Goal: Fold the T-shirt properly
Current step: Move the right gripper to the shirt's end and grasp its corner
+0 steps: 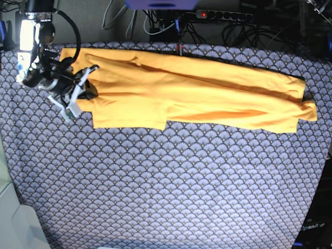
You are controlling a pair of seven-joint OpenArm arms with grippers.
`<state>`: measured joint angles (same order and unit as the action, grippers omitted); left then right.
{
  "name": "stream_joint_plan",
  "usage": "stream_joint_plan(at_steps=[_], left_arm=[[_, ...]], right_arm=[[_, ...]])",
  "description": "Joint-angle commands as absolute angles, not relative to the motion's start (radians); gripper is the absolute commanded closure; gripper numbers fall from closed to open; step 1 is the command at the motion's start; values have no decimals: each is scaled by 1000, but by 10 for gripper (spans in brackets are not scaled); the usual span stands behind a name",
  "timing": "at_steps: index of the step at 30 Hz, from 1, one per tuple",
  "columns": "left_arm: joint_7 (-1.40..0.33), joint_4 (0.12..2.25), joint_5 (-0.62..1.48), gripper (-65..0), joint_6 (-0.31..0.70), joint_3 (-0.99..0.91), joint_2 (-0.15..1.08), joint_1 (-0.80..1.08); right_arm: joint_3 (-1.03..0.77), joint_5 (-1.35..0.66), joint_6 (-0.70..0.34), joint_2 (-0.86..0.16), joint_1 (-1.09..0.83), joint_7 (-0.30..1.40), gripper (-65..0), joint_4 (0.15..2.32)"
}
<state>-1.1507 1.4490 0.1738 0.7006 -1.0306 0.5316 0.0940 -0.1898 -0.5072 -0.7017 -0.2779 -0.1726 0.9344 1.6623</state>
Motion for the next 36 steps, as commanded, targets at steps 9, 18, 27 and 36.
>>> stream_joint_plan(at_steps=[9, 18, 27, 36], left_arm=[[-1141, 1469, 176, -420, 698, -1036, 562, 87], [-1141, 1469, 177, -420, 698, -1038, 561, 84], [-1150, 1469, 183, -420, 698, -1038, 529, 10], [-1150, 1469, 185, -420, 698, -1026, 463, -81]], right_arm=[[-249, -512, -698, -357, -188, 920, 0, 1696], [-242, -506, -698, -314, -248, 926, 0, 1796], [-242, -506, -698, -309, -248, 931, 0, 1791], [-245, -504, -698, -311, -239, 969, -41, 1750]])
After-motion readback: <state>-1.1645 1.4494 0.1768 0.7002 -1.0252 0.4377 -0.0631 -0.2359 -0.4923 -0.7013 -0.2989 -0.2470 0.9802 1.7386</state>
